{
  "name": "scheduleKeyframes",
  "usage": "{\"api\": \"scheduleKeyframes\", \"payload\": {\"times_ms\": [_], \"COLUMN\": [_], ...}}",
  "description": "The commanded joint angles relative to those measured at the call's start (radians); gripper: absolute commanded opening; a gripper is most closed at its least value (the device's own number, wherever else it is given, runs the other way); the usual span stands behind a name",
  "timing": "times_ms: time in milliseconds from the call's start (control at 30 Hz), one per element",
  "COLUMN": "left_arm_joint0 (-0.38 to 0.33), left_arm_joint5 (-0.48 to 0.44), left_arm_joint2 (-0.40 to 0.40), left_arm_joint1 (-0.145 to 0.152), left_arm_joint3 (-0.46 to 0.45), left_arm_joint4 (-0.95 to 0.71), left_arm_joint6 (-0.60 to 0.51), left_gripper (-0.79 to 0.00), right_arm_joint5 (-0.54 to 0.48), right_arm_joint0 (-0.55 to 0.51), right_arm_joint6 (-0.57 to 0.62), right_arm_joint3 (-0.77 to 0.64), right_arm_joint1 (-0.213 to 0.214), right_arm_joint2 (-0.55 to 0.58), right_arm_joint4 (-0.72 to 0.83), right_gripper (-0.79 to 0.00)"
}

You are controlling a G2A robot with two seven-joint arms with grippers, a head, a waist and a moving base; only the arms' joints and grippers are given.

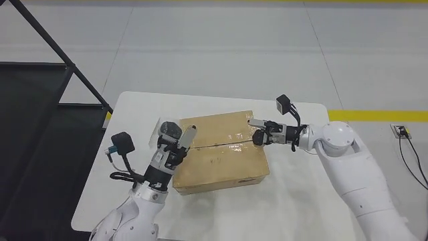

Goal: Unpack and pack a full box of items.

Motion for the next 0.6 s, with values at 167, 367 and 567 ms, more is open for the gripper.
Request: {"api": "scheduleKeyframes", "payload": {"times_ms": [167, 367, 567], "left_arm_joint0": [-0.055, -0.106, -0.149], "left_arm_joint5": [0.046, 0.074, 0.09], "left_arm_joint2": [0.054, 0.1, 0.14], "left_arm_joint1": [-0.014, -0.028, -0.042], "left_arm_joint3": [0.037, 0.077, 0.099], "left_arm_joint4": [0.042, 0.083, 0.108], "left_arm_joint6": [-0.046, -0.077, -0.095], "left_gripper": [0.0, 0.0, 0.0], "right_arm_joint5": [-0.003, -0.011, -0.022], "right_arm_joint0": [-0.011, -0.03, -0.054], "right_arm_joint6": [-0.007, -0.009, -0.014], "right_arm_joint3": [-0.014, -0.033, -0.052], "right_arm_joint1": [0.005, 0.011, 0.019], "right_arm_joint2": [0.003, 0.014, 0.028], "right_arm_joint4": [0.006, 0.017, 0.024], "right_gripper": [0.0, 0.0, 0.0]}}
